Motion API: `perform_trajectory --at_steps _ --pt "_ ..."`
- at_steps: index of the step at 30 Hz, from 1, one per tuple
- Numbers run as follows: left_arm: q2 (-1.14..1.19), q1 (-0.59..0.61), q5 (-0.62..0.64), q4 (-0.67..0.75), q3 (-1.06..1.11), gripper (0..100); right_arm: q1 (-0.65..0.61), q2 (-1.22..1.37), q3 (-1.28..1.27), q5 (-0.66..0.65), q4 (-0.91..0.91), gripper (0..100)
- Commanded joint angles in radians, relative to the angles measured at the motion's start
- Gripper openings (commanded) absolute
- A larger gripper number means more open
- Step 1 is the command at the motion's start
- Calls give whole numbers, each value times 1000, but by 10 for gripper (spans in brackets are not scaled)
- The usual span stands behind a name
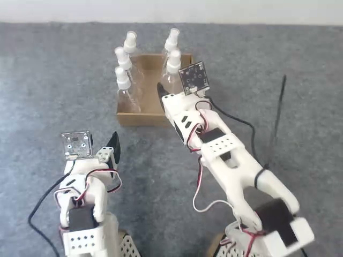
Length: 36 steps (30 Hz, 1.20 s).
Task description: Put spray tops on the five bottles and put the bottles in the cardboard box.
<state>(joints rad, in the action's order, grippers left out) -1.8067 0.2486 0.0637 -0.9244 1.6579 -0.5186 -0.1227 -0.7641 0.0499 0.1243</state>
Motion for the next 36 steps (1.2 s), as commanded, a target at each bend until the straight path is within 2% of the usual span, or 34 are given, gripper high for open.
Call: perform_trajectory --at_steps 1,14,36 --pt "-15 -2 -6 31 -10 217 12 25 81 8 59 76" --pt "-15 -2 -6 31 -10 217 25 240 187 6 67 76" --pt "-15 -2 -6 31 -10 217 28 274 180 6 70 80"
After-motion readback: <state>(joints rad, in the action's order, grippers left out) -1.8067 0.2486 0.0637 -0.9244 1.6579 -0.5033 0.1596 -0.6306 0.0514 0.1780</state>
